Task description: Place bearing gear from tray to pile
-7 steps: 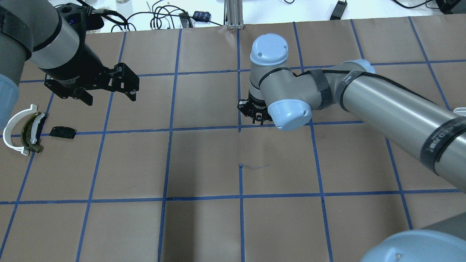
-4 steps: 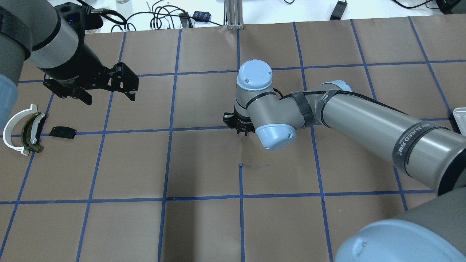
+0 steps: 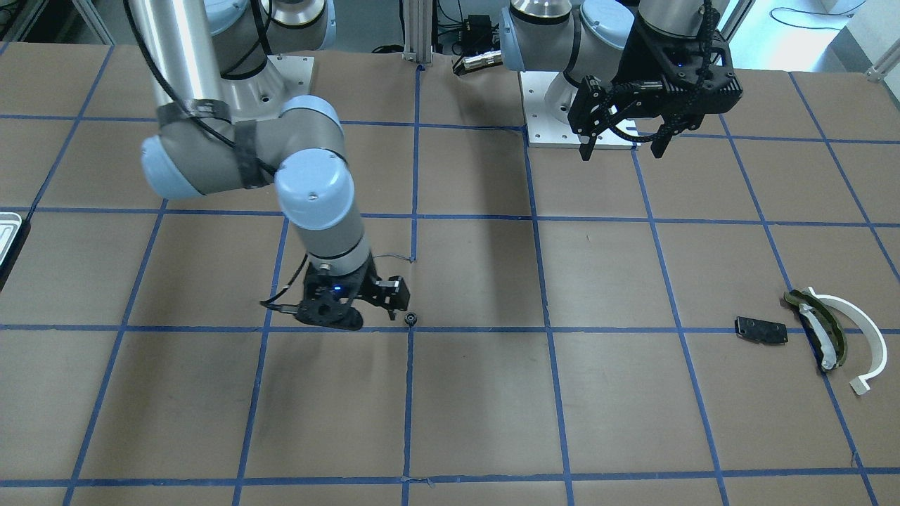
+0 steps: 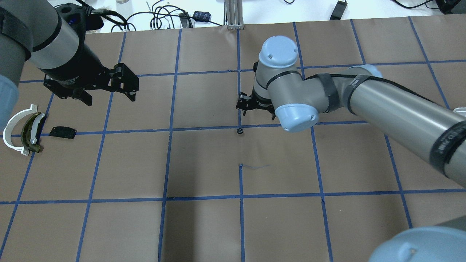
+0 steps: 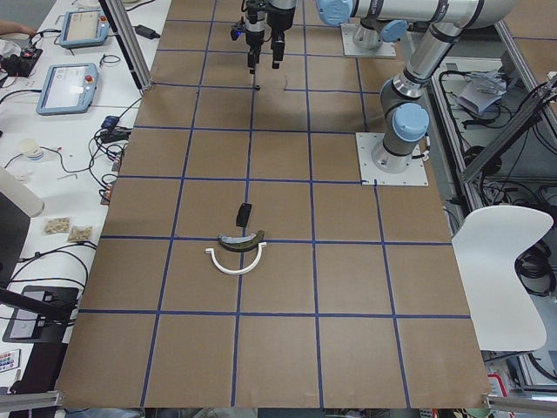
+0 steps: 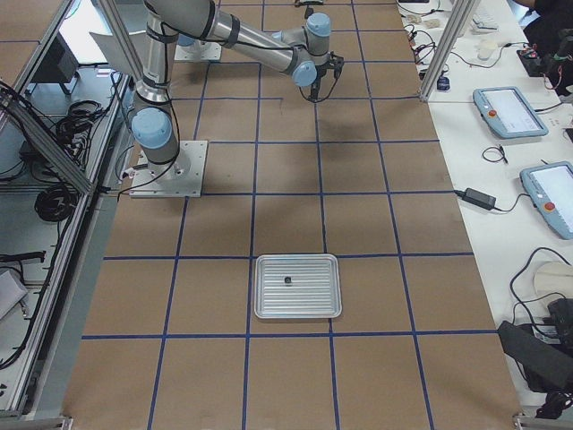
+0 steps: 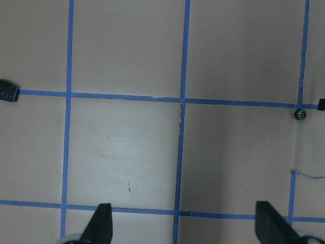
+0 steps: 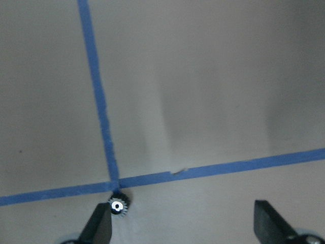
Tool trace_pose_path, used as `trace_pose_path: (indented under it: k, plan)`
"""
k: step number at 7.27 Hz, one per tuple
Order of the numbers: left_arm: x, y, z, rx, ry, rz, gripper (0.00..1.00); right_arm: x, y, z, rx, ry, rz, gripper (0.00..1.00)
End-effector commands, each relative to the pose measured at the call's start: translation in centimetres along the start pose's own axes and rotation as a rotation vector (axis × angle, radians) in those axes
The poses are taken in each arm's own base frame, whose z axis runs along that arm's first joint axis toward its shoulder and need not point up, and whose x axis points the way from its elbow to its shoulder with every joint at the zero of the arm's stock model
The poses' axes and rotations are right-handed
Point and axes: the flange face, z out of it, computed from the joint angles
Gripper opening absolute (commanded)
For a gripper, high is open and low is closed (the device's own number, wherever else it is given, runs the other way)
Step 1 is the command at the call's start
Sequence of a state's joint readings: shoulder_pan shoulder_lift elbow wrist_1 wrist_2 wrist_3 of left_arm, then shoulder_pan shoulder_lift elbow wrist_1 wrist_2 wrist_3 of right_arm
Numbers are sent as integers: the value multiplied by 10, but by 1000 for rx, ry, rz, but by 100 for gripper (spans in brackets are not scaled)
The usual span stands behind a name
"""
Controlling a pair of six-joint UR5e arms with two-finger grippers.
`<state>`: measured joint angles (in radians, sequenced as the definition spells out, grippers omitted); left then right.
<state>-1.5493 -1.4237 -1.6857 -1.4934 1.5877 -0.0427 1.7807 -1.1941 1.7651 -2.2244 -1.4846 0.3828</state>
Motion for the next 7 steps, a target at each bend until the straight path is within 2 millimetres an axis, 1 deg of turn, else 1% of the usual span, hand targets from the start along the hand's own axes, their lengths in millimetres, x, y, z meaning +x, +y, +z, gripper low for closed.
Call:
trace_pose_path:
  k: [1,2,3,4,5,6,7]
  plan:
    - [0,-4,1,-1,1,-9,100,130,-45,-79,23,30,-97,100]
    - [3,-10,16,-26,9,-44,100,191,-62,-94,45,105,-168,100]
    - [24,-14,32,-55,56,-58,100,249,-75,-101,51,134,-188,100]
    - [59,-25,52,-33,89,-65,100,304,-84,-104,48,134,-239,100]
    - [96,-42,87,-16,152,-93,100,357,-89,-111,68,157,-304,100]
    - [132,-40,118,-58,159,-71,100,403,-86,-106,53,163,-264,100]
    - [156,-37,153,-119,135,-35,100,453,-87,-96,43,175,-283,100]
